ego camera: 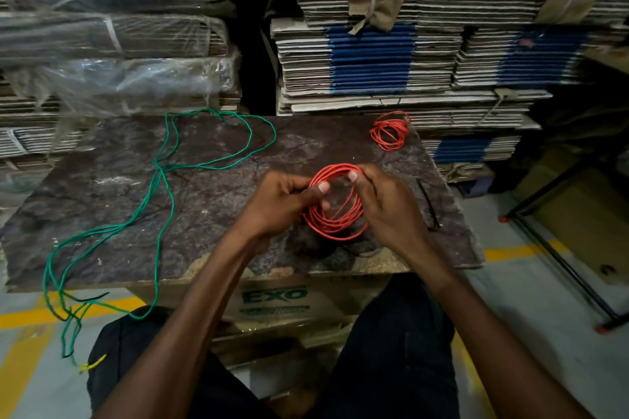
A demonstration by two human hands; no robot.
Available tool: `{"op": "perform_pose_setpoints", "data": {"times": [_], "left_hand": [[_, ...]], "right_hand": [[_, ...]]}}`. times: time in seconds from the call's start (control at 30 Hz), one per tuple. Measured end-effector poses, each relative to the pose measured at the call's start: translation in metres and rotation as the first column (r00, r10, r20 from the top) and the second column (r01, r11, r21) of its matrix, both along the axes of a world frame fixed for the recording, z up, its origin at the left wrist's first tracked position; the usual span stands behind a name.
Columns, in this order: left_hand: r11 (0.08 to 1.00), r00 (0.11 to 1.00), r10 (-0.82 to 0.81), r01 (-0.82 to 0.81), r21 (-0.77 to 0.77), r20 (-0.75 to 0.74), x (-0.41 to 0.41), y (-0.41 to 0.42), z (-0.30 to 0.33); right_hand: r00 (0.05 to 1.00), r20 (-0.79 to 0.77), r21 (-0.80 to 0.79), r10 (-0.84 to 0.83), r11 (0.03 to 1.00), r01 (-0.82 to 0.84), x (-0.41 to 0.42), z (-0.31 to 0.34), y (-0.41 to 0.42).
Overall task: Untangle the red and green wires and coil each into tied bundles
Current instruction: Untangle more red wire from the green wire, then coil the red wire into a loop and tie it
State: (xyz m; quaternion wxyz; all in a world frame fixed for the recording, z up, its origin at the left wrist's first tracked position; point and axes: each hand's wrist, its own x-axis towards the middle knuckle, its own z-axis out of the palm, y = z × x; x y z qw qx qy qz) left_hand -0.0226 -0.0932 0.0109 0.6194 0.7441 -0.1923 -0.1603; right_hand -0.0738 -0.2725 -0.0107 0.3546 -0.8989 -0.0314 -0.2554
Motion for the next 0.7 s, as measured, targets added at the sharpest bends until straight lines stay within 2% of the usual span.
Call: {"op": "perform_pose_setpoints", "data": {"times": [0.13, 0.27, 0.37, 0.47, 0.53, 0.63, 0.7], "left_hand": [[0.995, 0.992, -0.011, -0.001, -0.095, -0.127, -0.009, -0.009, 0.001], [0.991, 0.991, 0.038, -0.054, -0.125, -0.127, -0.012, -0.022, -0.001], [0.992, 0.994, 0.103, -0.105, -0.073, -0.033, -0.008, -0.032, -0.002], [0.990, 0.985, 0.128, -0.134, 0.048, 0.120, 0.002, -0.038, -0.008], [0.987, 0.981, 0.125, -0.138, 0.082, 0.150, 0.007, -0.043, -0.011], [0.985, 0.977, 0.113, -0.134, 0.107, 0.183, 0.009, -0.049, -0.015], [0.979, 0.967, 0.115, -0.149, 0.139, 0.227, 0.010, -0.050, -0.016]], "right_hand": [[1.000, 0.028, 0.191, 0.010, 0.981, -0.015, -0.003, 0.004, -0.003], [0.998, 0.064, 0.337, -0.028, 0.942, 0.005, -0.002, 0.003, -0.003], [0.999, 0.045, 0.415, -0.020, 0.910, -0.001, -0.001, -0.004, -0.009], [0.992, -0.050, 0.499, 0.113, 0.863, -0.073, 0.000, -0.004, -0.024], [0.976, -0.123, 0.500, 0.178, 0.861, -0.094, -0.003, 0.000, -0.036], [0.964, -0.227, 0.531, 0.136, 0.847, 0.005, -0.008, 0.002, -0.055], [0.960, -0.280, 0.479, 0.027, 0.870, 0.115, -0.011, -0.004, -0.075]]}}
